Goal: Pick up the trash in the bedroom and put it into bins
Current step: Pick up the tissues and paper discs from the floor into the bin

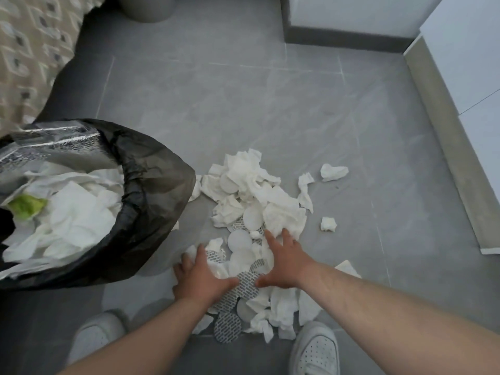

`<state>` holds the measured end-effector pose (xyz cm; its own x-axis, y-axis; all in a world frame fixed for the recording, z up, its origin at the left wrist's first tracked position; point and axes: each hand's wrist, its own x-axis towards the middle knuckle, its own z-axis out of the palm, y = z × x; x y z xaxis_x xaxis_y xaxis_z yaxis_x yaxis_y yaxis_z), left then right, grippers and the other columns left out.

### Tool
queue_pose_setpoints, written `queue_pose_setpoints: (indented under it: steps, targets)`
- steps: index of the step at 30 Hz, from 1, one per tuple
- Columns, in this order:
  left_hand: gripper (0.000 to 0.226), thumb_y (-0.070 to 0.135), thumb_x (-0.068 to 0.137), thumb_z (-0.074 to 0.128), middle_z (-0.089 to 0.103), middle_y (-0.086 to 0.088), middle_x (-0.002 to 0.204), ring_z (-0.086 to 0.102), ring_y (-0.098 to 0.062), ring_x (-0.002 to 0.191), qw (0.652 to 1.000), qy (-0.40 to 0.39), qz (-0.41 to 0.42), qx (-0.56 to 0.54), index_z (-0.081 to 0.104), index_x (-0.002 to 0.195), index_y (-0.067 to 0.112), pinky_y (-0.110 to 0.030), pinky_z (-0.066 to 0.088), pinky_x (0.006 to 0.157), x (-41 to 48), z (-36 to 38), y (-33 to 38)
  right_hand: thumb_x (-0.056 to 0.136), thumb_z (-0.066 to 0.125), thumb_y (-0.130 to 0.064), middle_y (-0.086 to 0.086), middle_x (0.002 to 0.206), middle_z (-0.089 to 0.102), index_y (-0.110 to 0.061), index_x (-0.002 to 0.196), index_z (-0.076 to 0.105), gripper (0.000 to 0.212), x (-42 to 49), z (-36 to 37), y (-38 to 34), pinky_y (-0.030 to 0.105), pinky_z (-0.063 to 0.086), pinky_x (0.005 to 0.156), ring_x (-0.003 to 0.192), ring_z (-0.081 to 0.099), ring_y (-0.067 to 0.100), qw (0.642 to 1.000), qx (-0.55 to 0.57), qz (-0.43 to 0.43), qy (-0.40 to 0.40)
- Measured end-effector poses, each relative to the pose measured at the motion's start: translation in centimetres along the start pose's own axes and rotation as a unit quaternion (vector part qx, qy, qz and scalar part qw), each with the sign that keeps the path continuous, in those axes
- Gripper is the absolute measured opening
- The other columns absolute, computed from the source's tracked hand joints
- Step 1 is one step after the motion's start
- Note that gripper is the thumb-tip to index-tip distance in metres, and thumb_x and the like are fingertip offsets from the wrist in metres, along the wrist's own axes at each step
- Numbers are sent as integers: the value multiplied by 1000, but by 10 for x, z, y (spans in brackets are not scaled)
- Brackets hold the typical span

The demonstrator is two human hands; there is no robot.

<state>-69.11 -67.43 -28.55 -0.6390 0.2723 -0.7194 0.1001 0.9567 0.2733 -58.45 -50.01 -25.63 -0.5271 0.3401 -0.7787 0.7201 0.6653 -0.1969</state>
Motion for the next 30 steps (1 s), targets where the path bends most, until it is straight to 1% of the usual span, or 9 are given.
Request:
queue_pose_setpoints:
  steps: [3, 6, 10, 13, 16, 19, 24, 27, 30]
  targets:
    - [110, 64, 60, 71, 13, -7, 148, 17, -32, 135, 993, 8, 55, 106, 7, 145, 33, -46, 35, 102, -5, 3, 0, 70, 78, -49, 18, 158, -2, -28, 151, 2, 113, 0, 13, -11, 47, 32, 112, 143, 12, 41, 998, -50, -20, 20]
    - [78, 50, 74, 66, 31, -4, 137, 33, -27, 123, 983, 44, 96, 152, 26, 138, 32, -39, 42, 94, -6, 2, -6, 79, 72, -30, 13, 138, 31, -18, 134, 37, 66, 0, 21, -13, 40, 47, 92, 122, 36, 31, 994, -70, -50, 71]
    - [56, 39, 77, 63, 44, -4, 120, 46, -25, 112, 992, 5, 111, 61, 41, 126, 28, -35, 46, 85, -2, -5, -10, 87, 61, -27, 5, 124, 47, -19, 123, 52, 38, 3, 17, -4, 36, 47, 88, 114, 49, 25, 996, -12, -55, 71]
    - [43, 32, 78, 63, 50, -4, 111, 53, -24, 104, 992, -14, 126, -13, 49, 118, 25, -34, 46, 83, 0, -13, -5, 85, 61, -28, -1, 103, 55, -22, 98, 58, 14, 2, 0, 2, 34, 48, 83, 101, 58, 21, 993, 56, -55, 85]
    - [27, 27, 75, 64, 57, 1, 102, 58, -19, 93, 986, -26, 151, -69, 54, 100, 26, -32, 49, 78, 5, -25, 5, 83, 63, -25, 1, 99, 64, -14, 98, 64, 18, -1, -23, 7, 29, 46, 77, 95, 60, 19, 986, 118, -56, 106]
    - [20, 17, 77, 67, 56, 10, 84, 58, -15, 84, 980, -7, 168, -106, 54, 91, 22, -20, 42, 62, 8, -40, 20, 80, 65, -23, -2, 86, 64, -16, 87, 64, 10, -4, -45, 10, 24, 43, 65, 85, 61, 17, 980, 157, -53, 114]
    - [20, 11, 84, 62, 53, 16, 77, 56, -16, 77, 971, 6, 184, -154, 52, 94, 25, -23, 39, 59, 4, -63, 43, 77, 67, -18, 1, 83, 66, -12, 83, 66, 9, -12, -67, 11, 27, 47, 67, 80, 63, 17, 971, 190, -49, 136]
    - [18, 12, 86, 60, 55, 11, 77, 56, -15, 71, 969, -1, 189, -162, 52, 95, 25, -24, 42, 55, 3, -74, 53, 76, 69, -17, 0, 80, 65, -15, 80, 65, 6, -19, -79, 8, 25, 47, 58, 73, 63, 15, 969, 202, -47, 132]
    - [18, 14, 86, 61, 58, 6, 82, 58, -17, 76, 968, 1, 208, -139, 58, 101, 23, -26, 43, 60, -3, -90, 63, 75, 68, -17, 9, 87, 67, -8, 86, 66, 14, -26, -93, 6, 36, 53, 65, 80, 66, 25, 970, 193, -38, 140]
